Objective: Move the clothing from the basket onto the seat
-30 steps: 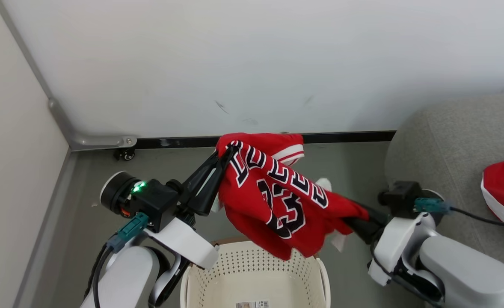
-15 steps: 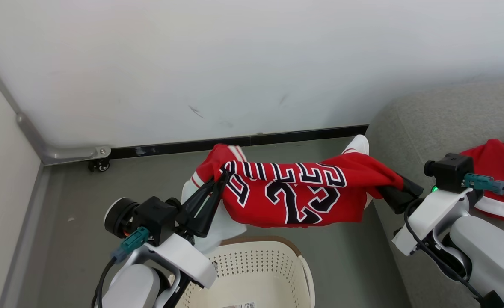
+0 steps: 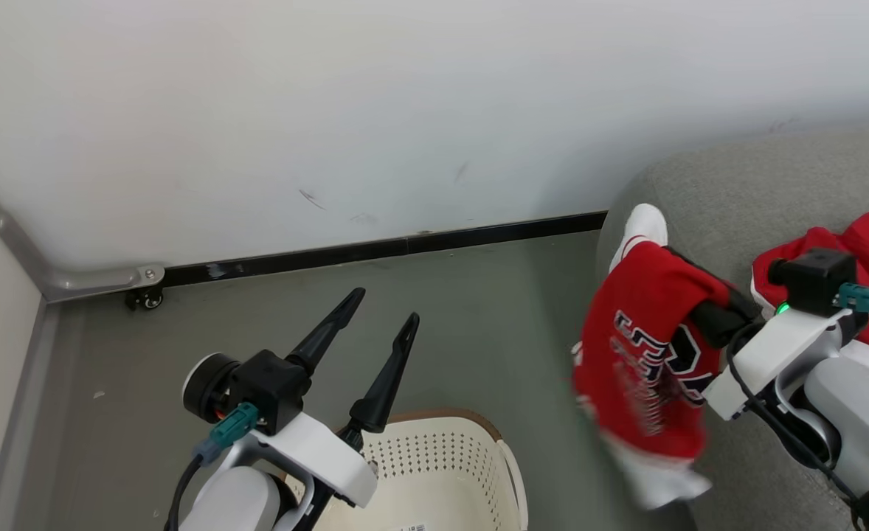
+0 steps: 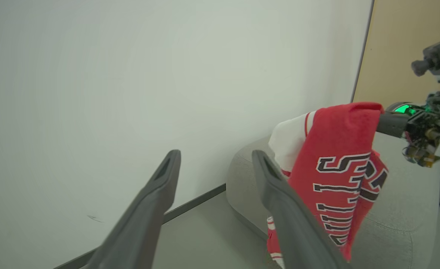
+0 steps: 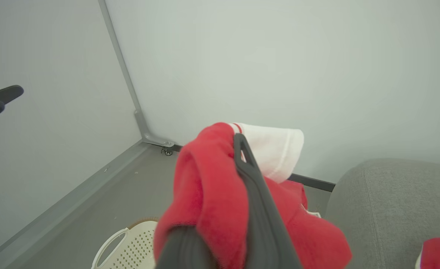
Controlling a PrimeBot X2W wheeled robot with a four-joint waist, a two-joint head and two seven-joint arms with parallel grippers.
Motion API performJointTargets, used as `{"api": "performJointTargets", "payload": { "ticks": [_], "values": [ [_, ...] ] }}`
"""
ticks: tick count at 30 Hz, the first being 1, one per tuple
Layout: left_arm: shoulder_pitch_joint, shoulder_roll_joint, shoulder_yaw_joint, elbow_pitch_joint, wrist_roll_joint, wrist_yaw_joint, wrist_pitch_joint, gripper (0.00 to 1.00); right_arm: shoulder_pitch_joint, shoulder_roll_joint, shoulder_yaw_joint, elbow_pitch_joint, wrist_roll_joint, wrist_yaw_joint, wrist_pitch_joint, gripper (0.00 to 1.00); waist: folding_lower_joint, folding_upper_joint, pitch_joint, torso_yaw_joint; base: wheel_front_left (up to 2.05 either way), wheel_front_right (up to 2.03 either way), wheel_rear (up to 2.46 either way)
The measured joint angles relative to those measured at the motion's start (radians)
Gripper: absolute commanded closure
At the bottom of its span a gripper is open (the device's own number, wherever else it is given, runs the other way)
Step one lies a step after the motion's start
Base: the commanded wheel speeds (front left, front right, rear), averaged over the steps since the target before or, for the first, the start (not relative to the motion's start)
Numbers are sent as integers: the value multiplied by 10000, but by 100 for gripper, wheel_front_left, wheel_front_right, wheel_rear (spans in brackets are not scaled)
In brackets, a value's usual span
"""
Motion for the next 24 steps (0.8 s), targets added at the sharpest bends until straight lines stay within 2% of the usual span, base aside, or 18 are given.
{"api": "performJointTargets", "payload": {
  "ticks": [13, 24],
  "values": [
    [265, -67, -874, -217, 0, -119, -82, 0, 176, -489, -853, 182, 29, 0, -46, 100, 0, 0, -69, -423, 0, 0, 0],
    [315, -184, -1557, -343, -71, -198, -96, 0, 381, -616, -1463, -102, -38, 0, -86, 100, 0, -1, -127, -915, 0, 0, 0]
  ]
}}
